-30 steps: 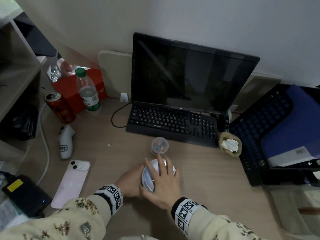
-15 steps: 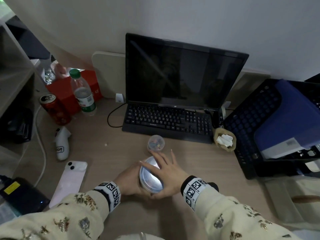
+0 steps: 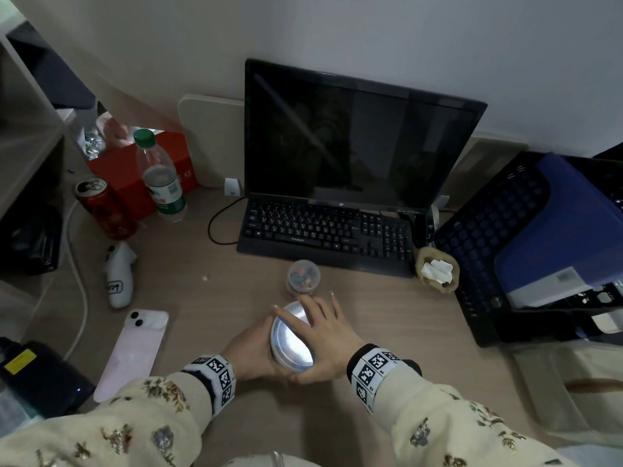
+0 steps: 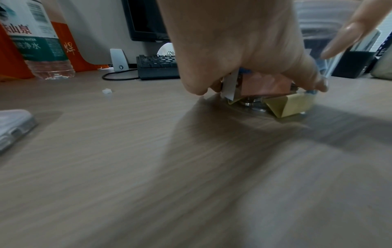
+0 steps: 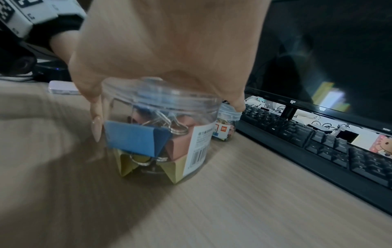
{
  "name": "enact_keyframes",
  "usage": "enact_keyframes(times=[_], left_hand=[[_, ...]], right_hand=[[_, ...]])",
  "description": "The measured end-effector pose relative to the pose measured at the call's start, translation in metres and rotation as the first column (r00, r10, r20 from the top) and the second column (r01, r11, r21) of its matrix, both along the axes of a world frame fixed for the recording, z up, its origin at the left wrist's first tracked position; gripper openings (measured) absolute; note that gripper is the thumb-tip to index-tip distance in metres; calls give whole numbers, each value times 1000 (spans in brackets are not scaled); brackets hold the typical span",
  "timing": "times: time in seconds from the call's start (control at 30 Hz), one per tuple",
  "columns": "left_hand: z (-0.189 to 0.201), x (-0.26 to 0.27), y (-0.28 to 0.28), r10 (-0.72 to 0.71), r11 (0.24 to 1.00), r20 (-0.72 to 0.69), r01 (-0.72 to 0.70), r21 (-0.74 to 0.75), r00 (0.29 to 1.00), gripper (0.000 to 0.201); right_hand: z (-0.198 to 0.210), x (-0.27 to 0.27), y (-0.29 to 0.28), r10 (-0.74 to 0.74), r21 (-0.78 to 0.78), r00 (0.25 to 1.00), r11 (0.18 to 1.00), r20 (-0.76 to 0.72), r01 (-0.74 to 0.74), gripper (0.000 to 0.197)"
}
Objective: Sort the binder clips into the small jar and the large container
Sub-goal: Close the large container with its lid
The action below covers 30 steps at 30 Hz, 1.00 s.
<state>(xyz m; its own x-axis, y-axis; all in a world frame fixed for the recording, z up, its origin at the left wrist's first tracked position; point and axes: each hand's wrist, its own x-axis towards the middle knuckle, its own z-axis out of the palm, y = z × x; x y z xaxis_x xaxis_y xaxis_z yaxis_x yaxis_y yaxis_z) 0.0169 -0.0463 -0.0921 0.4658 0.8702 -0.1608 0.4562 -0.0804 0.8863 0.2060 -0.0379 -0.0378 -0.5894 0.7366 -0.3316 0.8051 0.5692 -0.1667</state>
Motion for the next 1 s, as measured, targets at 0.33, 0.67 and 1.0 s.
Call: enact_keyframes(times=[0.33, 0.67, 1.0], left_hand=[[9, 3, 1, -20, 1000, 68, 22, -22, 997, 100], [17, 4, 0, -19, 999, 34, 19, -25, 999, 87], [19, 4, 3, -106, 993, 17, 107, -48, 994, 99]], right_hand=[[2, -3, -3, -91, -28, 996, 995, 20, 91, 126], [2, -5, -6, -133, -10, 990, 991, 41, 133, 126], [10, -9, -13, -225, -108, 972, 967, 62, 231, 124]])
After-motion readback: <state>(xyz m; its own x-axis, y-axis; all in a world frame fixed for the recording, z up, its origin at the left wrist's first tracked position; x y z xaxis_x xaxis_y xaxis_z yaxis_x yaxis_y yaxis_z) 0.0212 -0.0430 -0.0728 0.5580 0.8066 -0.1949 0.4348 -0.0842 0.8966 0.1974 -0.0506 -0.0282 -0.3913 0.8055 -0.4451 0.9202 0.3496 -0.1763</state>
